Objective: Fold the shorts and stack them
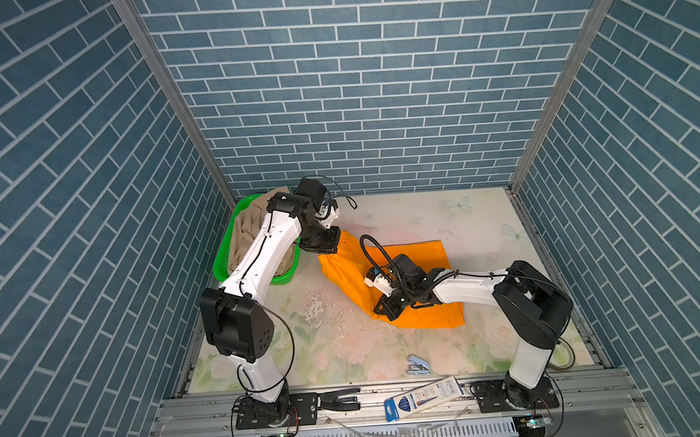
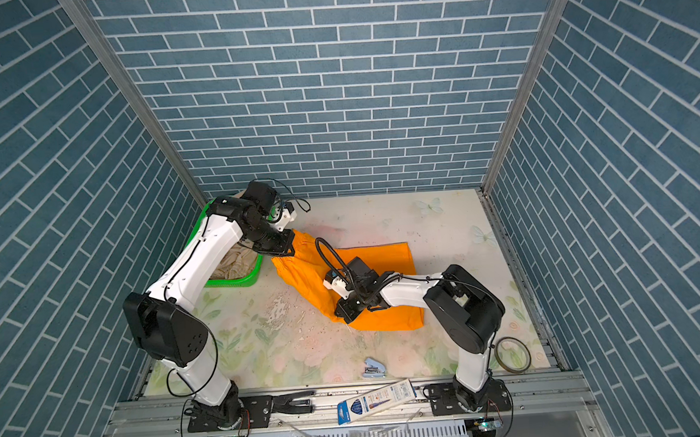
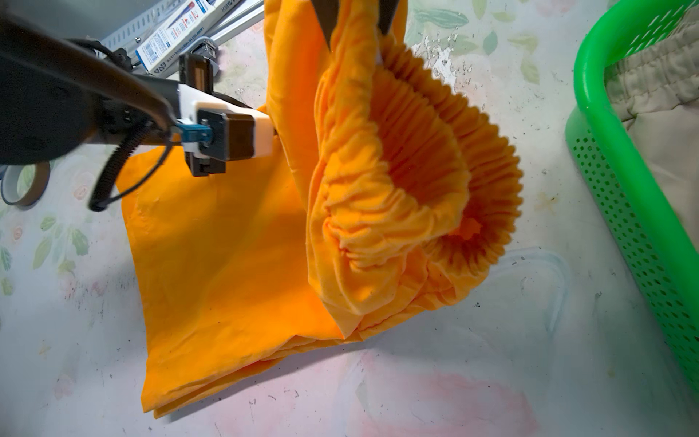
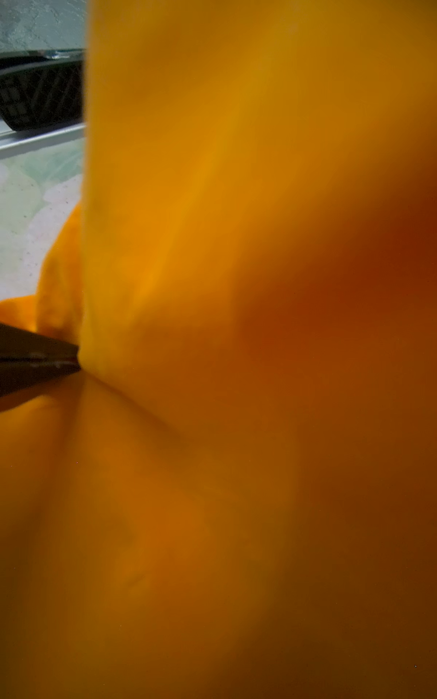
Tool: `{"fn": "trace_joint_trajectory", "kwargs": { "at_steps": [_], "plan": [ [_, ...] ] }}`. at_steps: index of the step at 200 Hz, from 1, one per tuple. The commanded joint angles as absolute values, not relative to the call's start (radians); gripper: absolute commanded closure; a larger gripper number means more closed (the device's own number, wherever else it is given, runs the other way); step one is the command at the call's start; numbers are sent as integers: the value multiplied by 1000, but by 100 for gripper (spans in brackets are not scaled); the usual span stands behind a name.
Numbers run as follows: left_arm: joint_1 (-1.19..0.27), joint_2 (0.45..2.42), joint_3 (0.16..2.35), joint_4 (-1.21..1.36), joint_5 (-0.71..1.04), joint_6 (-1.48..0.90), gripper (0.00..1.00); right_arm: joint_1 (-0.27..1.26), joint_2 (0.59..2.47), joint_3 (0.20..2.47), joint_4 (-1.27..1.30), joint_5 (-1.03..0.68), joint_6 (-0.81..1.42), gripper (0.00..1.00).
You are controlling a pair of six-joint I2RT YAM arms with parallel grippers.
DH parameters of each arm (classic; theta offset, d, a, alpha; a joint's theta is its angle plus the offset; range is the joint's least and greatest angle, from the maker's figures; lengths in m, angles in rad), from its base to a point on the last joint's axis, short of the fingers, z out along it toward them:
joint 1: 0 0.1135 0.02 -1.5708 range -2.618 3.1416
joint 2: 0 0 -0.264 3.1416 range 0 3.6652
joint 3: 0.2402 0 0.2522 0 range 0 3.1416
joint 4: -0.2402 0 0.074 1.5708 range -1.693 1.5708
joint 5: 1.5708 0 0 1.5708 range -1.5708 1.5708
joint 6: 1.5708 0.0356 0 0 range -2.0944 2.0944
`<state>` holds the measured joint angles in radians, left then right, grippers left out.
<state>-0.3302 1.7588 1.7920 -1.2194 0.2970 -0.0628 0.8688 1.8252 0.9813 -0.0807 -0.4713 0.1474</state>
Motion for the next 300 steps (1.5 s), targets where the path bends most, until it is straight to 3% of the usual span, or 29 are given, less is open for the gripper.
{"fn": "trace_joint_trajectory", "kwargs": {
  "at_steps": [1, 32, 57, 78, 141, 186, 263, 300],
  "plan": [
    [-319, 1782, 1838, -1267, 252, -40, 100, 916, 1891, 1020, -27, -525, 185, 100],
    [-319, 1789, 1852, -1287, 242, -41, 100, 933, 1947, 1054, 86, -505, 261, 100],
    [-323, 1796, 1874, -1308, 212, -57, 100, 930, 1885, 1031, 144, -456, 279, 100],
    [-348, 1817, 1913, -1345, 151, -68, 100, 907, 1744, 955, 130, -375, 300, 100],
    [-437, 1885, 2007, -1383, 131, -123, 100, 793, 1255, 605, -225, -174, 468, 100],
    [-516, 1924, 2036, -1381, 124, -170, 100, 792, 1052, 427, -387, -55, 668, 100],
    [-659, 1993, 2089, -1324, 135, -269, 100, 795, 951, 307, -350, -83, 752, 100],
    [-749, 2080, 2215, -1366, 141, -287, 100, 795, 943, 298, -348, -83, 756, 100]
  ]
}}
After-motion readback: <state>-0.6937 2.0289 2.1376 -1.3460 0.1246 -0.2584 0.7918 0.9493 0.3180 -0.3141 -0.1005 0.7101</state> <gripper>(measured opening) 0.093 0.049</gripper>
